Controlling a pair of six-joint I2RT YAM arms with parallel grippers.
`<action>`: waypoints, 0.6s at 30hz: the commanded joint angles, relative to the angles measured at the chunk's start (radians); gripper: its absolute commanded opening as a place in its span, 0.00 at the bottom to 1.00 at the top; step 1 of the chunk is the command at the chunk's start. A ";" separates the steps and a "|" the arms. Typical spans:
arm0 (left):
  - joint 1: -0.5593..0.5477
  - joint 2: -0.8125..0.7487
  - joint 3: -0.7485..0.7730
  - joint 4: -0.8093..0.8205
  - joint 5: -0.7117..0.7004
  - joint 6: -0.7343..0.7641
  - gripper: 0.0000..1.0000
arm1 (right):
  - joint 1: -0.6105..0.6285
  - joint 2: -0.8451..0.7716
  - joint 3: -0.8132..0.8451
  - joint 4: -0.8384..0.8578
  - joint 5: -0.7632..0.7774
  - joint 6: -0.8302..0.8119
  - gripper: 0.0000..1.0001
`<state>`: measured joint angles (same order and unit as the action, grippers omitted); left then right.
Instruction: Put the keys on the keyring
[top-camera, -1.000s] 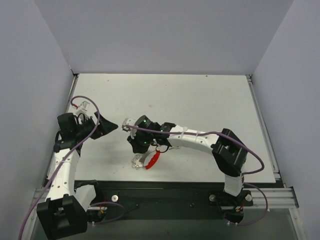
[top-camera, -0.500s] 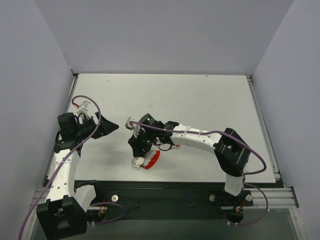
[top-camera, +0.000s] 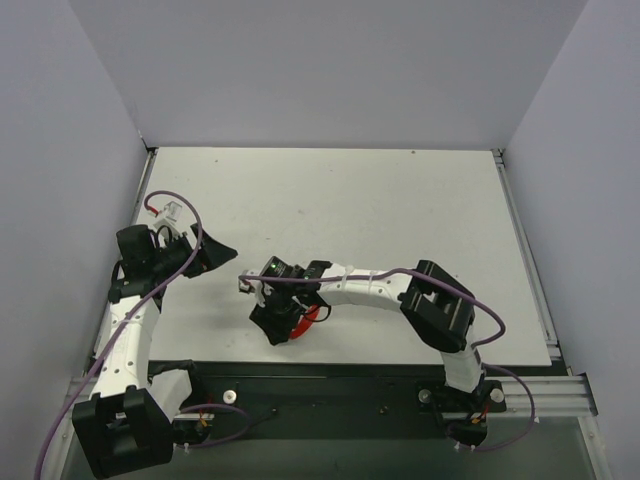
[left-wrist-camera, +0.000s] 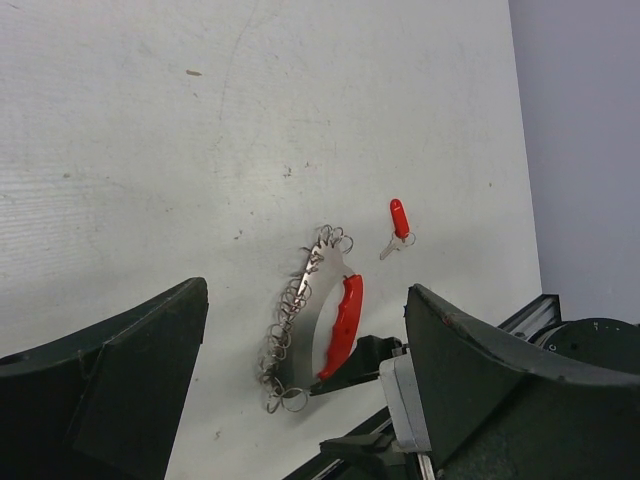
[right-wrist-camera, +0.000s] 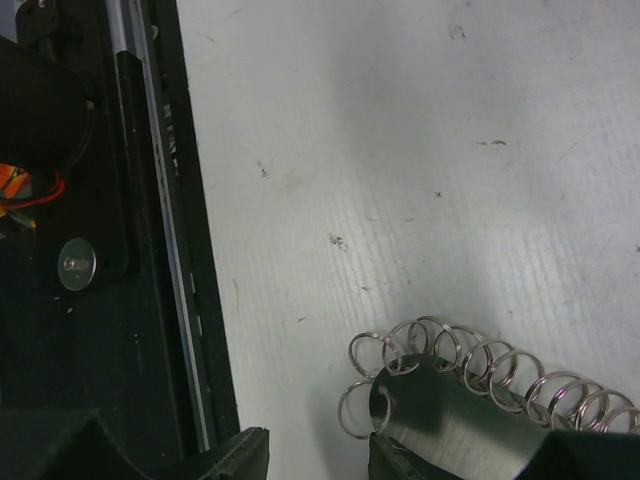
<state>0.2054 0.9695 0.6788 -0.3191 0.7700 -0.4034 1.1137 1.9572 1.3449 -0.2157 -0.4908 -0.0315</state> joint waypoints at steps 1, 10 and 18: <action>0.000 -0.002 0.011 0.011 0.002 0.023 0.89 | 0.015 0.035 0.054 -0.044 0.099 0.002 0.45; 0.000 -0.005 0.005 0.015 0.005 0.023 0.89 | 0.057 0.048 0.050 -0.054 0.250 -0.054 0.74; 0.000 -0.008 0.007 0.017 0.006 0.023 0.89 | 0.100 0.063 0.053 -0.044 0.333 -0.085 0.76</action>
<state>0.2054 0.9695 0.6788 -0.3191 0.7704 -0.4019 1.1908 2.0026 1.3785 -0.2249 -0.2489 -0.0891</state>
